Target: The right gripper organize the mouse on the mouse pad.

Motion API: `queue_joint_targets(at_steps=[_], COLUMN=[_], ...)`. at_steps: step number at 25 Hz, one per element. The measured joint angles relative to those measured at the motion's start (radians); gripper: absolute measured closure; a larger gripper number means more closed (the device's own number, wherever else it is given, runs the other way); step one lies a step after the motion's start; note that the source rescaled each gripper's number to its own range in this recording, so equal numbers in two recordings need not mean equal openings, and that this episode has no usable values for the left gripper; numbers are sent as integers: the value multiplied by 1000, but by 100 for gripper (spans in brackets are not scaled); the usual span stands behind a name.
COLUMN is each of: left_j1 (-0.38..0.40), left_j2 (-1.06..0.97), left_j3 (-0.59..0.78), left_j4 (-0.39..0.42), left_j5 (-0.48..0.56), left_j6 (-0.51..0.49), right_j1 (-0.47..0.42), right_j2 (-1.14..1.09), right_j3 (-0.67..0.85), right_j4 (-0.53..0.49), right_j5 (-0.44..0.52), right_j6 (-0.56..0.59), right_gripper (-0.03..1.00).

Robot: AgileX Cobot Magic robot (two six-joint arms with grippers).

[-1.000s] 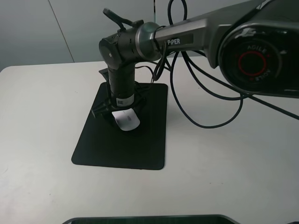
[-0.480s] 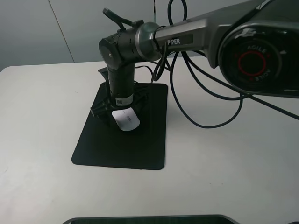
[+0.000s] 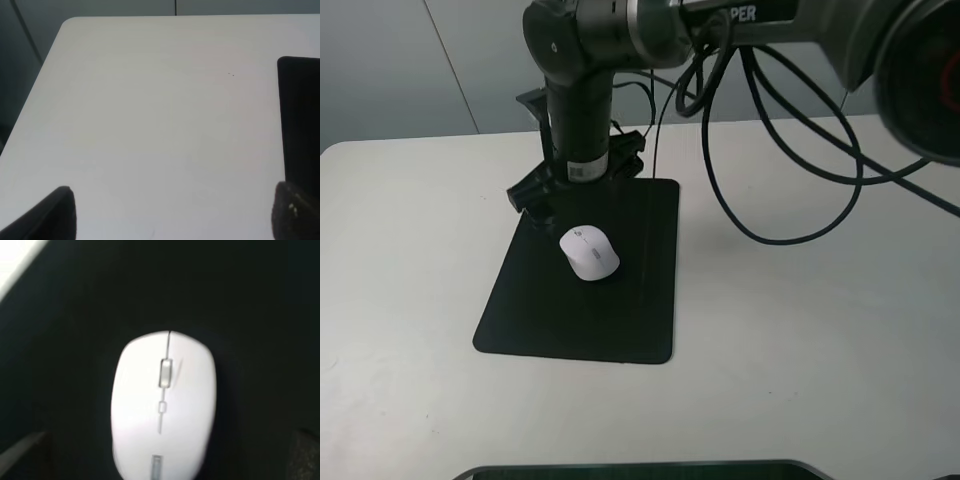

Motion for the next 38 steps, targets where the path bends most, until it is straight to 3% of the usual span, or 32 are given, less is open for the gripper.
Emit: queue_joint_targets(at_steps=[7,13,26,38], left_j1=[0,0,0,0], left_j2=[0,0,0,0], left_j3=[0,0,0,0], left_j4=[0,0,0,0], left_j5=[0,0,0,0], left_j6=[0,0,0,0], right_j1=[-32,-130,-451,-707], right_j2=[-137,-261,-621,-969], right_j3=[-1,52,518,850], right_j4=[-51,-65,-74,-15], right_j5=[-1,-25,-209,-269], right_j6=[-112,-212,-263,-283], right_gripper=[-3,-3,-3,-3])
